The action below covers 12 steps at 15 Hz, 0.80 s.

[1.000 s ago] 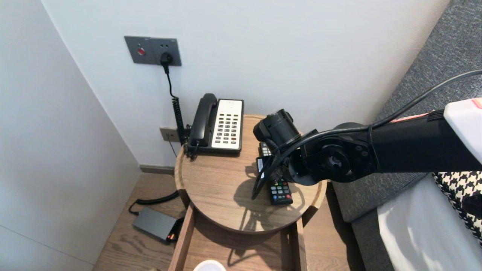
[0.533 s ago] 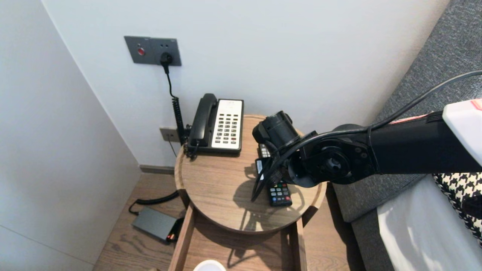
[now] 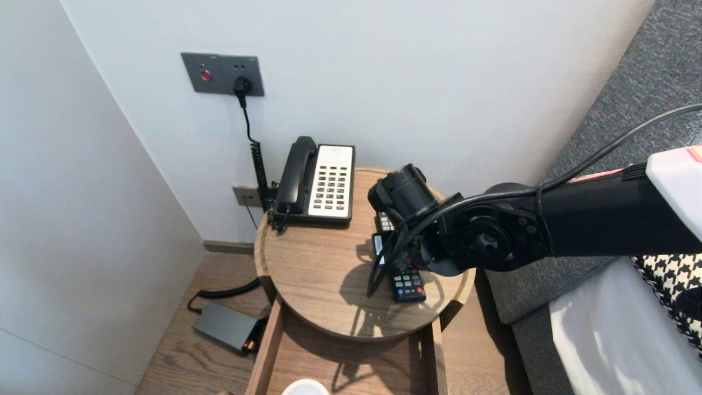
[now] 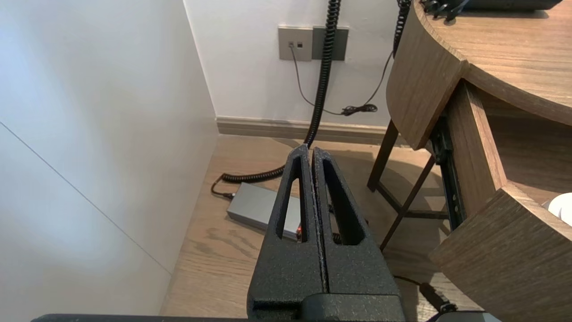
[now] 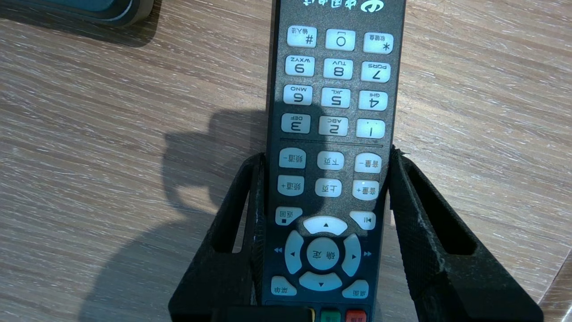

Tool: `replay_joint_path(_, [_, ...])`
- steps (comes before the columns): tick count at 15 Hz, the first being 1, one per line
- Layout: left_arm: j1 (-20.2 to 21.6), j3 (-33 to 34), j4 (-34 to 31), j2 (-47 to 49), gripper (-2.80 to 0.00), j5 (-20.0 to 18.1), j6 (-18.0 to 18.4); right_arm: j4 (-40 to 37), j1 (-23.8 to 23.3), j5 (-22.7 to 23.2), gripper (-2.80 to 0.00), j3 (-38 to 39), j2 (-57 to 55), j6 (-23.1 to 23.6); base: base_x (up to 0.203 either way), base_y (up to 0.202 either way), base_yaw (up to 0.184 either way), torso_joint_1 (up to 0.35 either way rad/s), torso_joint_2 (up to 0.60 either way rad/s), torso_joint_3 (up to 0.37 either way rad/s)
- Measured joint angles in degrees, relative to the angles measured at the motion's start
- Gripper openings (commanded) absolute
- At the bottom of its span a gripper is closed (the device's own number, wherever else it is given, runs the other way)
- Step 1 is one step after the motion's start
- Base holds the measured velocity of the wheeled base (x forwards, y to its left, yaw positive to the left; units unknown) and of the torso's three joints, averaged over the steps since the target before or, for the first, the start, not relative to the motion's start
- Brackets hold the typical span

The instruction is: Take the remote control out of the drawer one by one and place them on the table

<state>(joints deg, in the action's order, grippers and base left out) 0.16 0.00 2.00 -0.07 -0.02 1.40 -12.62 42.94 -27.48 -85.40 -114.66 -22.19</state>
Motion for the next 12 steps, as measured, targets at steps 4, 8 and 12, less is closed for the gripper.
replay_joint_path(4, [0.0,0.0,0.0,0.0,-2.8,0.0,0.0,-0.1,0.0,0.0,-2.8,0.1,0.1,0.0,0.0,0.0,0.0,0.0,0.0,0.0])
replay_joint_path(8, [0.0,0.0,0.0,0.0,-2.8,0.0,0.0,-0.1,0.1,0.0,0.0,0.1,0.3,0.0,0.0,0.0,0.0,0.0,0.0,0.0])
replay_joint_path(12, [0.0,0.0,0.0,0.0,-2.8,0.0,0.0,-0.1,0.1,0.0,0.0,0.3,0.5,0.3,0.0,0.0,0.0,0.0,0.0,0.0])
